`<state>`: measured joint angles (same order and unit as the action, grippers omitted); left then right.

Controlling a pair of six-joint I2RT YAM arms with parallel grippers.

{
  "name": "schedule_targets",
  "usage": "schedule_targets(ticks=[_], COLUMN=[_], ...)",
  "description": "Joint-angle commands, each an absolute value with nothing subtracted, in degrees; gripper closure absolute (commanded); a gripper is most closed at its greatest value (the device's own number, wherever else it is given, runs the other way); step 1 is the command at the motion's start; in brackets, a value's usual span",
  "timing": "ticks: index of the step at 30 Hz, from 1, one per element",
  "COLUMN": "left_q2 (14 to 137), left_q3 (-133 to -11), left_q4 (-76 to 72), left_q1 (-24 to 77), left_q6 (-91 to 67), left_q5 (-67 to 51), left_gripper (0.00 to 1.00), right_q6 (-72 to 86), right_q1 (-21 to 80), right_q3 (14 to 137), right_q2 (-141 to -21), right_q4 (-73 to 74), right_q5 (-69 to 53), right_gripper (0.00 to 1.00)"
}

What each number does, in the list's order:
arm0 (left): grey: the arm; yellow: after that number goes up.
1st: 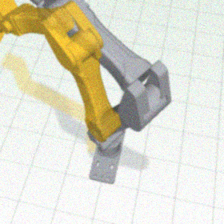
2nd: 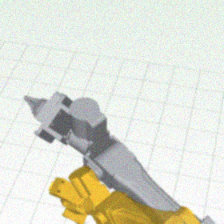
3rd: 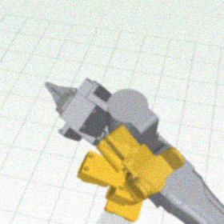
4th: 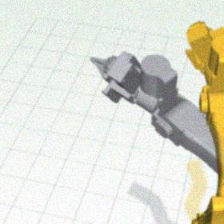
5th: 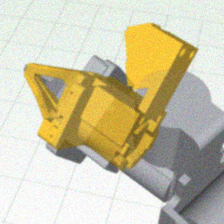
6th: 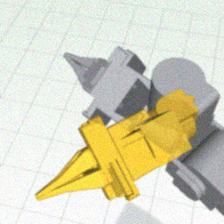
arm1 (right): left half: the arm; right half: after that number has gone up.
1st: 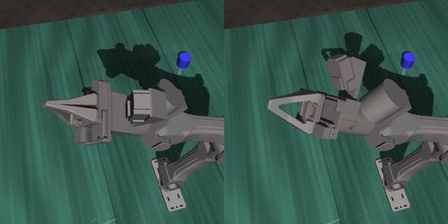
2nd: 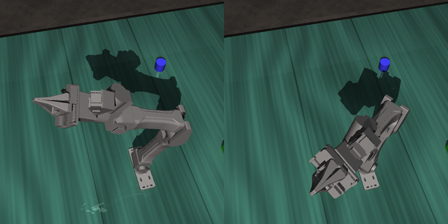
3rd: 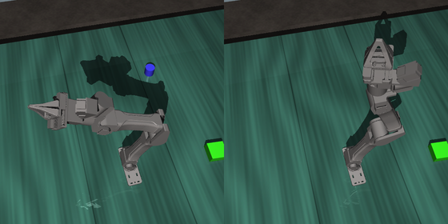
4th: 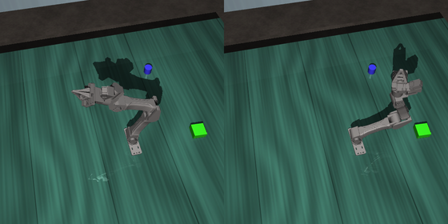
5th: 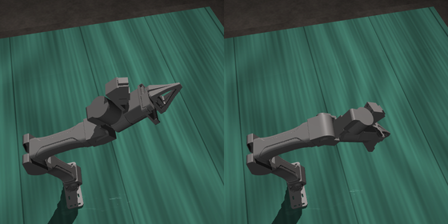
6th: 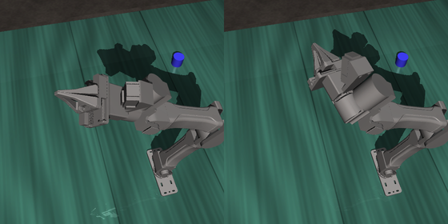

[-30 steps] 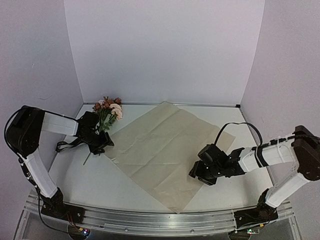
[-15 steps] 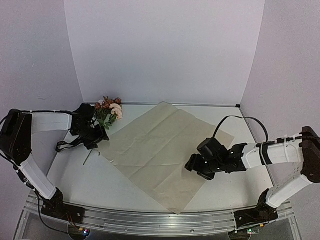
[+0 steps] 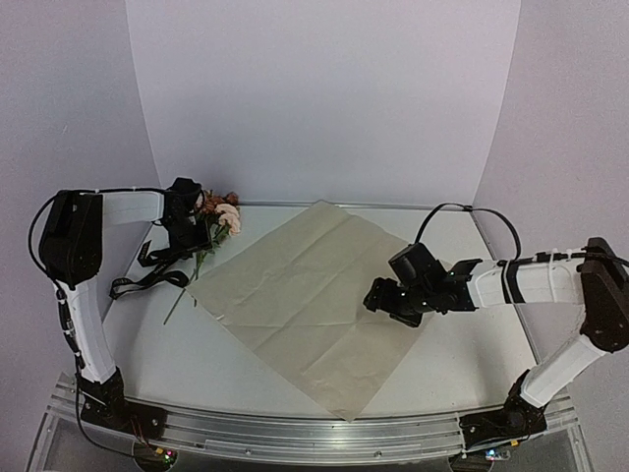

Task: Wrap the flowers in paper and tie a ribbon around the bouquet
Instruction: Pick up the fake flower from the corner of the board.

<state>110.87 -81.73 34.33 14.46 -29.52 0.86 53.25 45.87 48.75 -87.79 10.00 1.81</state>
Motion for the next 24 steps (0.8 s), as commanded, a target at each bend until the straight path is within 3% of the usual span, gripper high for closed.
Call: schedule_targets(ticks=[1, 12, 15, 24], left_q2=[115.4, 122.2, 122.6, 121.6], left_q3=[-86.5, -87.2, -86.6, -86.4], left_q4=[35.9, 31.8, 29.7, 24.9], left_q1=[13.5, 12.4, 12.4, 12.4], left_q6=[-24.5, -23.5, -23.6, -20.7], left_q5=[5.4, 4.1, 4.3, 6.2], left_gripper=[0.43, 0.47, 0.55, 0.92], right_q6=[51.5, 51.5, 51.3, 51.1], right_q1=[45.1, 44.7, 44.6, 44.6], right_q3=[49.9, 47.5, 47.1, 45.1], right_q2=[-89.4, -88.4, -88.2, -86.8], right_q4=[8.0, 7.1, 7.1, 7.1], right_q5=[-1.6, -1.5, -1.2, 0.0], right_gripper=[0.21, 0.22, 0.23, 0.24])
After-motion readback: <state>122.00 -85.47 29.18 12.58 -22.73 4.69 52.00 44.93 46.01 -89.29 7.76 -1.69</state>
